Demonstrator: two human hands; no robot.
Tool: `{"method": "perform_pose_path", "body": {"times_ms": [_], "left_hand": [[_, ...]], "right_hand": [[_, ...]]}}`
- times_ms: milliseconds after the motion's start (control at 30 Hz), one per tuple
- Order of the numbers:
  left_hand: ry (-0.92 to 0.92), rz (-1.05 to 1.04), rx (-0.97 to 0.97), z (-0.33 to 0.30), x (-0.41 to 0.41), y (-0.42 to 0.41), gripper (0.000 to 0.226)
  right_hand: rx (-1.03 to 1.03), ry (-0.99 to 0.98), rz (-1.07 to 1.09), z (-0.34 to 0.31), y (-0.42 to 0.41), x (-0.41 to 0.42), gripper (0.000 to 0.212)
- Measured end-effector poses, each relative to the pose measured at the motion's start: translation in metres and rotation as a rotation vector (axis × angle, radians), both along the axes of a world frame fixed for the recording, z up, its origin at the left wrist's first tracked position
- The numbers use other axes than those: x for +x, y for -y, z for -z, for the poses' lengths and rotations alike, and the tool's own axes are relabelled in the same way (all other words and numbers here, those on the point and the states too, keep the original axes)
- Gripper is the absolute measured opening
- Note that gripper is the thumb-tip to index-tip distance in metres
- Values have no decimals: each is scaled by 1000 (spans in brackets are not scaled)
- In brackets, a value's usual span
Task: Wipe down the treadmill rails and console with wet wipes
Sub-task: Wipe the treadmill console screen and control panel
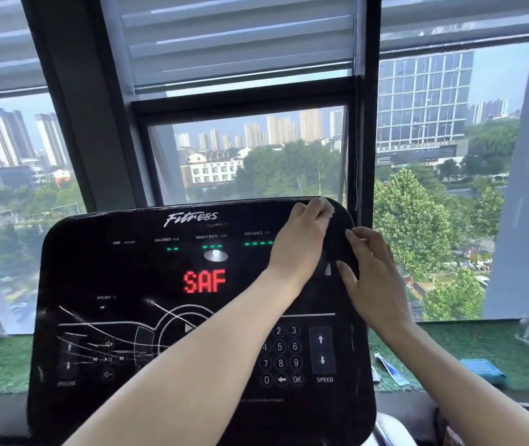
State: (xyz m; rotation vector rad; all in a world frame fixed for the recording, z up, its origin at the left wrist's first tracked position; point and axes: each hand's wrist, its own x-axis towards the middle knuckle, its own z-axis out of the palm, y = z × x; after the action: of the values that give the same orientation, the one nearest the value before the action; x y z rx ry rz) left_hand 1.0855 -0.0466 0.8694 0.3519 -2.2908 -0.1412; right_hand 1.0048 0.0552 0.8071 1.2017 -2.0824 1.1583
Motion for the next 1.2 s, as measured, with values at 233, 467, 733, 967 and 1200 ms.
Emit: {"method": "perform_pose_path", "body": {"times_ms": [233,467,733,967,1200], "left_hand": [[-103,-155,20,-8,44,42,40],[3,-49,-131,-9,-14,-6,53],[109,86,-88,5,2,5,42],[48,83,-93,9,3,-7,52],[214,114,-201,30,22,-6,41]], "right_hand": [[-17,37,-39,12,-8,-3,51],[-91,182,-141,23,-17,-1,53],[-21,272,-147,26,-30,-1,45],[-11,289,-131,23,-30,-1,43],[-7,321,-123,26,-30,-1,44]]}}
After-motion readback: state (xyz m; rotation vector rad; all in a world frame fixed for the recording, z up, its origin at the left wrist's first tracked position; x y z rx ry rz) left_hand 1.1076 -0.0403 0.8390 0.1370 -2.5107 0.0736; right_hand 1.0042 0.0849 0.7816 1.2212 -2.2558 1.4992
